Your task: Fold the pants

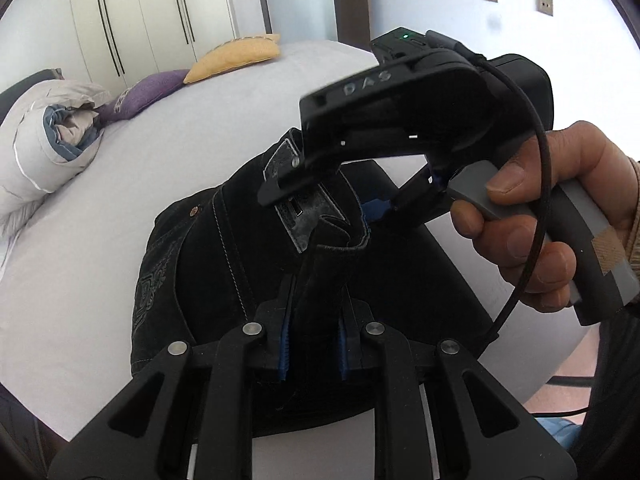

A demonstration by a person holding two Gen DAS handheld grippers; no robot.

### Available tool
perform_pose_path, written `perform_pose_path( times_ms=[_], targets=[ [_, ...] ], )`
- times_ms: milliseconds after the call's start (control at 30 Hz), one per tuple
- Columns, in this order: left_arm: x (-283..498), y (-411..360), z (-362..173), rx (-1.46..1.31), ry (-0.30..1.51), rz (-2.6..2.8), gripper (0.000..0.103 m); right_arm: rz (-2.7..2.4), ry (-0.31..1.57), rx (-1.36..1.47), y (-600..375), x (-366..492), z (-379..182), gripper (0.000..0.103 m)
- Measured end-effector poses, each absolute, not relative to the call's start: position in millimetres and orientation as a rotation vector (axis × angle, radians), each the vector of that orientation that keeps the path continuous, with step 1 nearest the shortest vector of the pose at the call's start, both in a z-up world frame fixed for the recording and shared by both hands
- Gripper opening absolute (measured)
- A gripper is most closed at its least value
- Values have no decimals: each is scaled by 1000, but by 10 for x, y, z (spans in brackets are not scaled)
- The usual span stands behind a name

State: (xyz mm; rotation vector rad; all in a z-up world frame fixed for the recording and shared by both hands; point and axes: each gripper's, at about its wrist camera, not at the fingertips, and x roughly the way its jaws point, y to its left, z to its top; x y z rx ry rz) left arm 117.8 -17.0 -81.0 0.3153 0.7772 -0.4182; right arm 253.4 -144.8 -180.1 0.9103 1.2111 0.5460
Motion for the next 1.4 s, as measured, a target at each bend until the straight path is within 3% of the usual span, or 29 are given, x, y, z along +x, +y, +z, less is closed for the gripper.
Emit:
perform_pose_path(
  times_ms=[133, 400, 1400],
  targets=[
    [1201, -95, -882, 331, 808, -416, 16, 530, 1209, 908, -1511, 2522, -1829, 35],
    [1314, -91, -906, 353, 865, -422, 16, 523, 1183, 849, -1574, 2465, -1735, 23],
    [1675, -42, -1258, 421, 921, -497, 16, 473, 1151, 895, -2102, 2282, -1846, 20]
  ],
)
